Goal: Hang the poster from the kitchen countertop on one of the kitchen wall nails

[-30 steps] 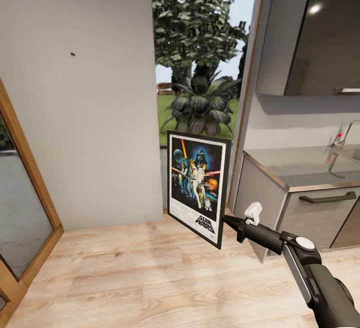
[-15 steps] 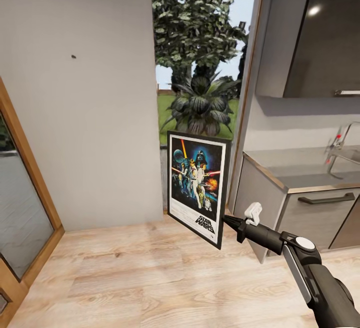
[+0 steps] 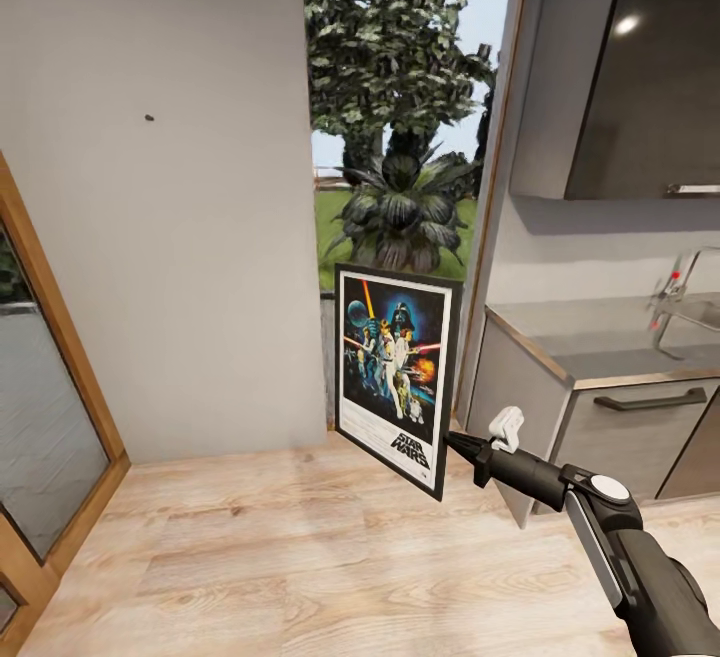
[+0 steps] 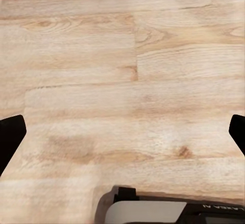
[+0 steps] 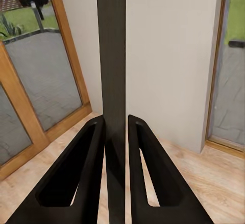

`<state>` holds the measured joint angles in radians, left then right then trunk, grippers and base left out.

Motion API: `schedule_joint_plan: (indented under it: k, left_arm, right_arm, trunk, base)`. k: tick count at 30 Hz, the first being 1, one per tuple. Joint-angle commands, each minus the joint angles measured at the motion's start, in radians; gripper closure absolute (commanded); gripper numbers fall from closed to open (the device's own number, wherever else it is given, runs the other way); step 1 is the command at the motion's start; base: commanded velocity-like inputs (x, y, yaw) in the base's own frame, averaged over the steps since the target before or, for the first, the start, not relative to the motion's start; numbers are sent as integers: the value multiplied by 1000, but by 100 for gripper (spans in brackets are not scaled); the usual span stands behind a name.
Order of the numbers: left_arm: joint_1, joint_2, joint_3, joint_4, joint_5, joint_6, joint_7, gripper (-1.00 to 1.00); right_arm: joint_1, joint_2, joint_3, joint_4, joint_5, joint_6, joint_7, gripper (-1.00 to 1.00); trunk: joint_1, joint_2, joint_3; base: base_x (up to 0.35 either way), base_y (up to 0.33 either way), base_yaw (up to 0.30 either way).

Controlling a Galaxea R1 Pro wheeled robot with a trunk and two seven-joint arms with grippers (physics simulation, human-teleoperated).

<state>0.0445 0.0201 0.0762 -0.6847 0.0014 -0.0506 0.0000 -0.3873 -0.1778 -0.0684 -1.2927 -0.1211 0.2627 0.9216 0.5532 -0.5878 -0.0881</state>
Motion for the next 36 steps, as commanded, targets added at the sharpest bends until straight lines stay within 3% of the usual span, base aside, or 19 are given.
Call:
schedule_joint_plan:
  k: [1,27,36]
  left_arm:
    - [0,0,1,0,0,-1,0,-100]
    - [0,0,1,-1,0,-1,0,-100]
    - [0,0,1,-1,0,-2,0,-100]
  right_arm:
    - [-1,0,-1,0,-11,12,5,100]
    - [-1,0,-1,1,-11,12,5,100]
    - [-1,0,-1,1,-11,12,5,100]
  trunk:
    - [-4,6,2]
    - [-103,188,83]
    - [-103,188,83]
  base:
    - [0,0,0]
    - [0,0,0]
    - [0,0,0]
